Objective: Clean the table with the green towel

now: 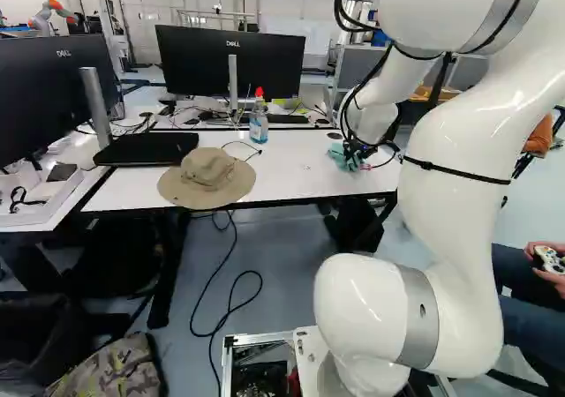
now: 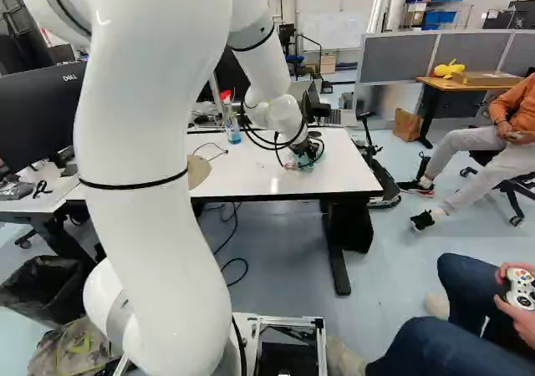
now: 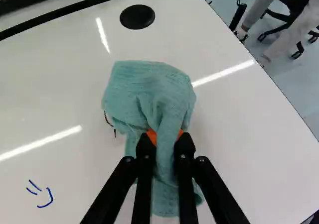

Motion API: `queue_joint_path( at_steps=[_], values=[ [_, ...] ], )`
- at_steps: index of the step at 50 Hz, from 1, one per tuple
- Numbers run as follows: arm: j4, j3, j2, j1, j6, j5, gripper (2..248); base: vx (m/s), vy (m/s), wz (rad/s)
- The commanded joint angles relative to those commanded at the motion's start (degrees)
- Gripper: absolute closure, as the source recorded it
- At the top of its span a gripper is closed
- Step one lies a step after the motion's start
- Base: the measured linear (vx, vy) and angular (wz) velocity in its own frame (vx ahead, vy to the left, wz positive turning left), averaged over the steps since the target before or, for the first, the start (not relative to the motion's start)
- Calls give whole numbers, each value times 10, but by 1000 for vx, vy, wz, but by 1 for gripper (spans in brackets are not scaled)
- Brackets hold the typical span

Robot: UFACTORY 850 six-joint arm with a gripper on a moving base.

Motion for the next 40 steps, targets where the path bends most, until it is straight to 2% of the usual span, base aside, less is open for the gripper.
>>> queue_joint_path(
  at_steps=[16,40],
  values=[
    [0,-44,-35,9,0,0,199,0,0,0],
    [0,-93,-74,41,0,0,199,0,0,0]
  ],
)
